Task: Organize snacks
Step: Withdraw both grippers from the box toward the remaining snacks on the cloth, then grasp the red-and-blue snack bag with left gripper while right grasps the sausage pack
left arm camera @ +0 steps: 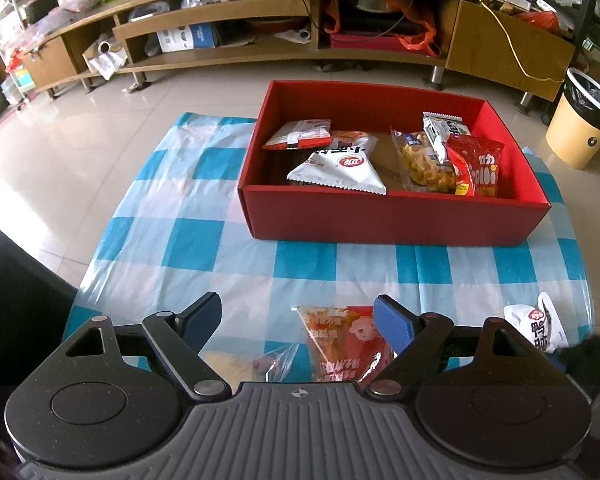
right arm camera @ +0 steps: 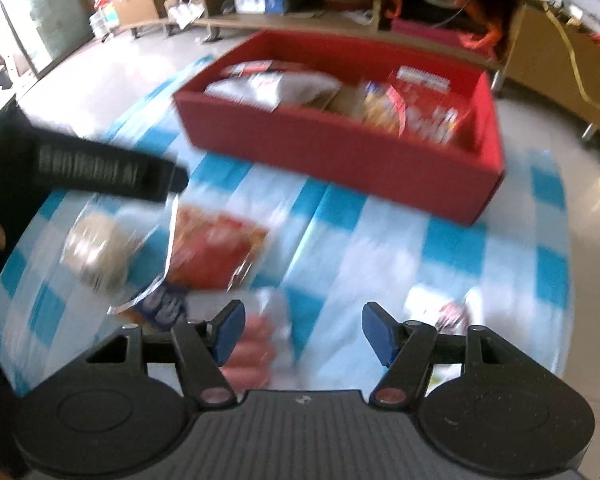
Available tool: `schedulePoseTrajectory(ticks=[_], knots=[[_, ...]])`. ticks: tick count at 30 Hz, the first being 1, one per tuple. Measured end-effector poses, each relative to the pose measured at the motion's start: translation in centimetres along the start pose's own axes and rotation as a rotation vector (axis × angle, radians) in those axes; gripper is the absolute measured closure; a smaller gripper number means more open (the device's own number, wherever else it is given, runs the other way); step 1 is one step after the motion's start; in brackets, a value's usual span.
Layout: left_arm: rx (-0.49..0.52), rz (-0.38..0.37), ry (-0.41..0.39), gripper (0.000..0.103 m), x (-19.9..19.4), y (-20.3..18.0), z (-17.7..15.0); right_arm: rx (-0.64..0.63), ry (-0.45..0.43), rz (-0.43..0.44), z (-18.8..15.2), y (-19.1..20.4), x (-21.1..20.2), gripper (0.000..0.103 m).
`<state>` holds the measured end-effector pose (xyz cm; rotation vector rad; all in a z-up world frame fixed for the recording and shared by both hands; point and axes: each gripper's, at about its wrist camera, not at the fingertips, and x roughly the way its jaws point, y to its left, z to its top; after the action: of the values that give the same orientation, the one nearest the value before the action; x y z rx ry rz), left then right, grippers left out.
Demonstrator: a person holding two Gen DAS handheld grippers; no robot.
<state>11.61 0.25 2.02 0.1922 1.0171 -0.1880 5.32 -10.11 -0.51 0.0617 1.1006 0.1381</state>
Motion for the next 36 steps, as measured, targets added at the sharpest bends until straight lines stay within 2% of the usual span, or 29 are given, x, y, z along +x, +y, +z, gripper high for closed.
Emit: schedulePoseTrajectory(ticks=[5,11,18,24,29,31,32,33,35,36], knots=[[-0.01,-0.016,-0.005,0.015,-0.3,0.7,0.1,-0.018,0.038,0.033,-1.4,1.2,0.7,0.041],[-0.023,-0.031,-0.002,0.015,-0.2,1.2,0.1,-0.045,0.072,0.052,-1.4,2.0,2.5,0.038],[-0.028,-0.052,0.02,0.015,0.3,1.2,0.1,-0.052,0.069,0.06,-1.6,1.5,3.6,0.017],[-0.018,-0.054,0.019,0.015,0.2,1.0,0.1,-0.02,0.08,0.105,-1.5,1.3,3.4,0.017],[-0.01,-0.05,0.024,0.015,0.4,0.7,-0.1,-0.131,0.084,0.073,-2.1,2.9,3.9,0.01],[-0.006,-0.052,0.027,0.015,0.5,0.6,-0.1,-0.17,0.072,0.038,-2.5,3.7,4.0,0.01],[-0.004,-0.052,0.028,0.015,0.5,0.6,-0.2,-0.184,0.069,0.031,-2.6,3.9,4.0,0.015],[-0.003,-0.053,0.028,0.015,0.5,0.6,-0.2,-0.185,0.06,0.036,-2.6,3.8,3.7,0.025],[-0.002,-0.053,0.03,0.015,0.6,0.5,-0.2,-0.167,0.047,0.038,-2.4,3.2,3.1,0.039],[-0.001,-0.054,0.032,0.014,0.7,0.5,-0.2,-0.141,0.044,0.042,-2.3,2.6,2.8,0.039]])
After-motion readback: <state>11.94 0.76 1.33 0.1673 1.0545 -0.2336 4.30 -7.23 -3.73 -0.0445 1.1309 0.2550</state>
